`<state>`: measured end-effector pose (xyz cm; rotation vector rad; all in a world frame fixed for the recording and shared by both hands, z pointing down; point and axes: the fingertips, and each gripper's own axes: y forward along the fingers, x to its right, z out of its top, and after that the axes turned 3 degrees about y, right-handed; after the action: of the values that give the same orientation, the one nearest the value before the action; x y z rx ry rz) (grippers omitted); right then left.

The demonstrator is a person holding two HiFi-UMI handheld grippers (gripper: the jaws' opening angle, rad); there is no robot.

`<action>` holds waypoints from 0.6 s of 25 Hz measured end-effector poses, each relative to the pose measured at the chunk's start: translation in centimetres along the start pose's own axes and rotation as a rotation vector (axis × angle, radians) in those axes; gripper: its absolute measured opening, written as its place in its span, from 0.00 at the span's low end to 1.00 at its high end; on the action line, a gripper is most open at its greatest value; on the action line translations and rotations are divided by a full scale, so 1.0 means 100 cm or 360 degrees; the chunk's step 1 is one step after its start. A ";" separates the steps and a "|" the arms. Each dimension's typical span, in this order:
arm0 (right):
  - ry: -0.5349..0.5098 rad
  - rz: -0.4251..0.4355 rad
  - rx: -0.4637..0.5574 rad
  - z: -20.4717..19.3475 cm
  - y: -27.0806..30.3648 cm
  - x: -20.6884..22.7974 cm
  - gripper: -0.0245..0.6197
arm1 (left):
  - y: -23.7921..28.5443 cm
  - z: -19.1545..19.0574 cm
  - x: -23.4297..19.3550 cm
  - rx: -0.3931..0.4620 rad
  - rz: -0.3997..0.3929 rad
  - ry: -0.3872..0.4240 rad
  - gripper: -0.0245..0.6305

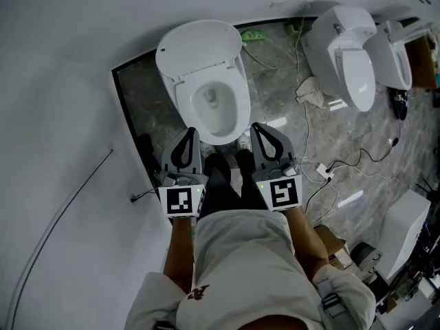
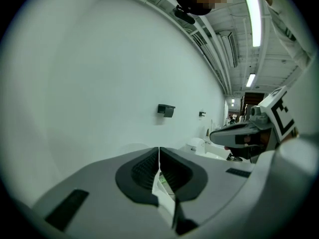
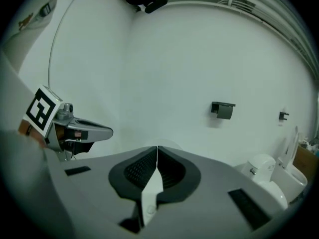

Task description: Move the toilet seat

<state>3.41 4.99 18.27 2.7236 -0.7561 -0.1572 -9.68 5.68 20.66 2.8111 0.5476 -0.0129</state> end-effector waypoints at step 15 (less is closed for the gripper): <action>0.0151 -0.0011 -0.0183 -0.097 0.029 -0.023 0.07 | 0.011 -0.087 -0.010 -0.0136 0.0026 -0.0057 0.07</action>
<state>1.85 6.39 28.40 2.6051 -0.6893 -0.0703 -10.56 6.72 29.34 2.7266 0.5050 -0.0354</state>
